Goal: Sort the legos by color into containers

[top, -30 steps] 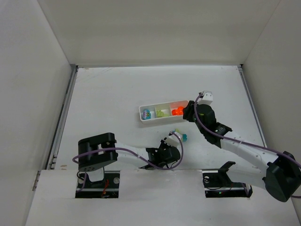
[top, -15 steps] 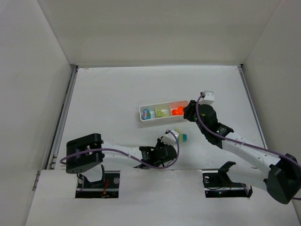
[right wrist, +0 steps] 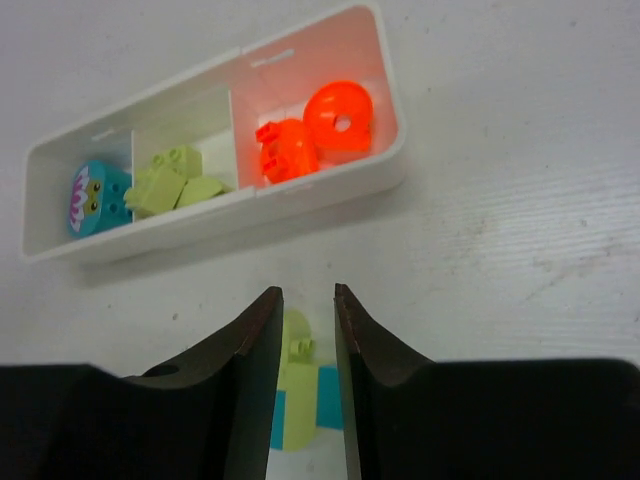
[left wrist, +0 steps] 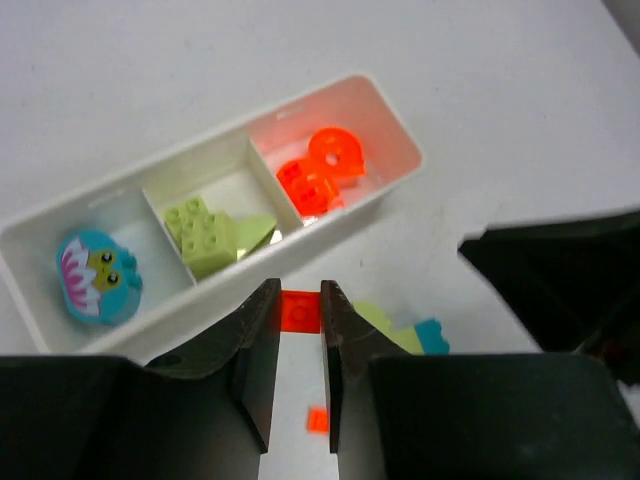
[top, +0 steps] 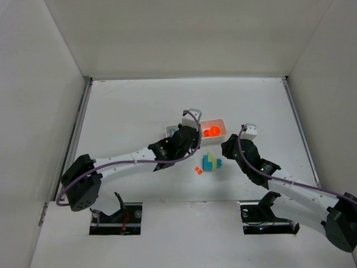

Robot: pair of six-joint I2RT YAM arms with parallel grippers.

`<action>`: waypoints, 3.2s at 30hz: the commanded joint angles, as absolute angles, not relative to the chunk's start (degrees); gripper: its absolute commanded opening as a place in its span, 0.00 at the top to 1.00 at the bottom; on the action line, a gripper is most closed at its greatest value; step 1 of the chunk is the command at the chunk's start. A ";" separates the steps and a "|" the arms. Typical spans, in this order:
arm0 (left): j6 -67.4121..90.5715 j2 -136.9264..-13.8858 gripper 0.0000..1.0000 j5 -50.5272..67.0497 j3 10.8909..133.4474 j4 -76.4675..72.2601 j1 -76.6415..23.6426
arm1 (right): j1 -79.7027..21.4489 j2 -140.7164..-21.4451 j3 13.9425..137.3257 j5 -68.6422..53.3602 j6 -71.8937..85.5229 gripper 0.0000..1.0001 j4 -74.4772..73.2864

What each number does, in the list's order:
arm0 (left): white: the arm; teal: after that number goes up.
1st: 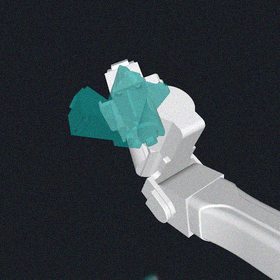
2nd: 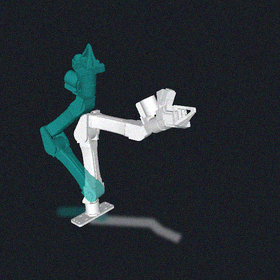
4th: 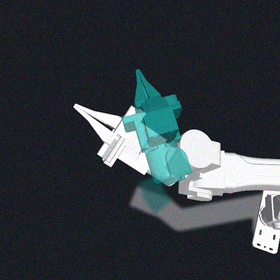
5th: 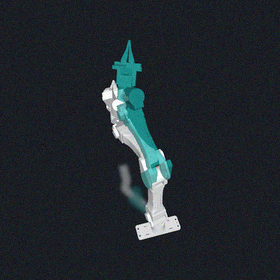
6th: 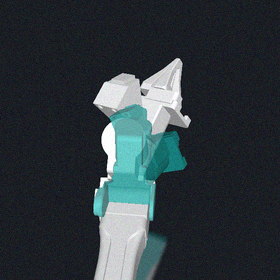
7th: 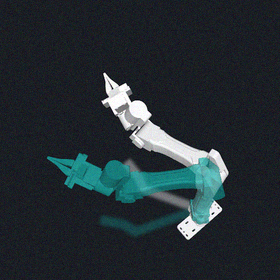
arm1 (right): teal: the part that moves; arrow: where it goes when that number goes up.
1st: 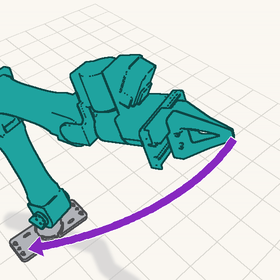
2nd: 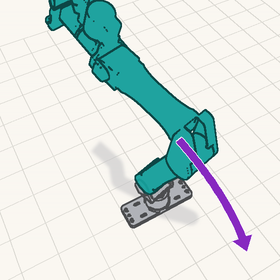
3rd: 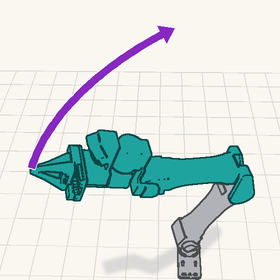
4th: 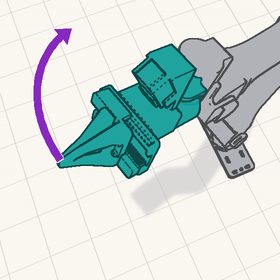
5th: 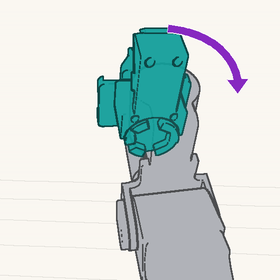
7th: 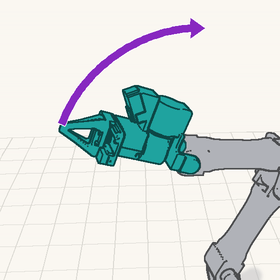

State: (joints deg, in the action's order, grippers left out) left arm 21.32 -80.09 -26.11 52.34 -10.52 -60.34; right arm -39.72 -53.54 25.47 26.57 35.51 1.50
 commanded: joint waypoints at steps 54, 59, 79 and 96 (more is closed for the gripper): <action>22.93 -76.83 0.57 -16.43 48.36 -16.44 -46.54 | -62.09 -77.60 31.28 21.27 34.10 0.51 3.78; 25.83 -69.80 0.57 -18.89 41.23 -13.90 -47.24 | -63.67 -81.38 33.74 21.62 33.40 0.58 1.50; 35.59 -69.16 0.50 -26.28 34.36 -6.59 -58.66 | -53.07 -67.50 38.75 24.26 30.77 0.76 -2.65; 38.85 -82.26 0.49 -29.00 37.96 -11.60 -70.00 | -33.09 -82.79 51.06 22.24 24.52 0.48 4.13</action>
